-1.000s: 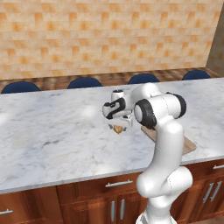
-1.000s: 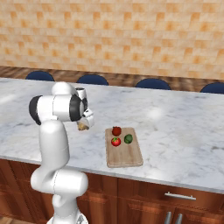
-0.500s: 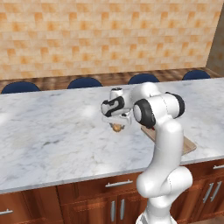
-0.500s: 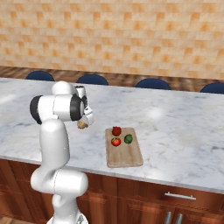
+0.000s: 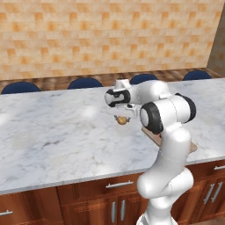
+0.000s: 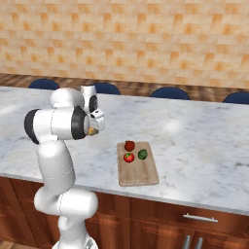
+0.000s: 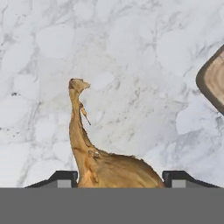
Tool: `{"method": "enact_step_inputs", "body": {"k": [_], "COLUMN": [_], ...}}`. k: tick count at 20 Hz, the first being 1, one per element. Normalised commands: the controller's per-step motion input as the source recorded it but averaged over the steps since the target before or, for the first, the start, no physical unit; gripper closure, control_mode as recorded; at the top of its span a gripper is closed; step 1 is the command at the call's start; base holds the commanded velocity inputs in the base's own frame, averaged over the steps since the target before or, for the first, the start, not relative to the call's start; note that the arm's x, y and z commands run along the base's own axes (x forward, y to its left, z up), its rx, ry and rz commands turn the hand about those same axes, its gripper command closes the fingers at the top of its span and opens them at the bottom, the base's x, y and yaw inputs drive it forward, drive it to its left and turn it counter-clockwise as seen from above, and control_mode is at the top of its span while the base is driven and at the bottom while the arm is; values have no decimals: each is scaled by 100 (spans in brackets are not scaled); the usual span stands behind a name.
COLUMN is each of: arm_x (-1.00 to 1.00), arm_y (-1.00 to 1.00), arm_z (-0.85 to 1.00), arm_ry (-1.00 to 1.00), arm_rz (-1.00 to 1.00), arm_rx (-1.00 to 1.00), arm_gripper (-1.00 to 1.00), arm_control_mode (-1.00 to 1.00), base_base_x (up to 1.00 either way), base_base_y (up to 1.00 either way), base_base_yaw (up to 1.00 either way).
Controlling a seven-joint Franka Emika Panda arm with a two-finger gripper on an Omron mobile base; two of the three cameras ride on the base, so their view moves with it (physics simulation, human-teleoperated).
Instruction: Place the avocado, onion, tomato, and bell pepper on the cutting board.
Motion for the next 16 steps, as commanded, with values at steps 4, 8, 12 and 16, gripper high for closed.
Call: {"method": "enact_step_inputs", "body": {"k": [4,8,12,16], "arm_x": [-38,-42,-57,-64], "arm_y": [-39,-37,-42,-47], "arm_z": [61,58,42,24], "arm_ry": [0,0,0,0], "arm_rz": [-1,-1,-1,-2], "arm_rx": [0,0,0,0], "arm_gripper": [100,100,100,100], "arm_control_mode": [-100,-100,-100,-100], "base_base_x": [0,0,0,0], "base_base_y": [0,0,0,0], "base_base_yaw": [0,0,0,0]}}
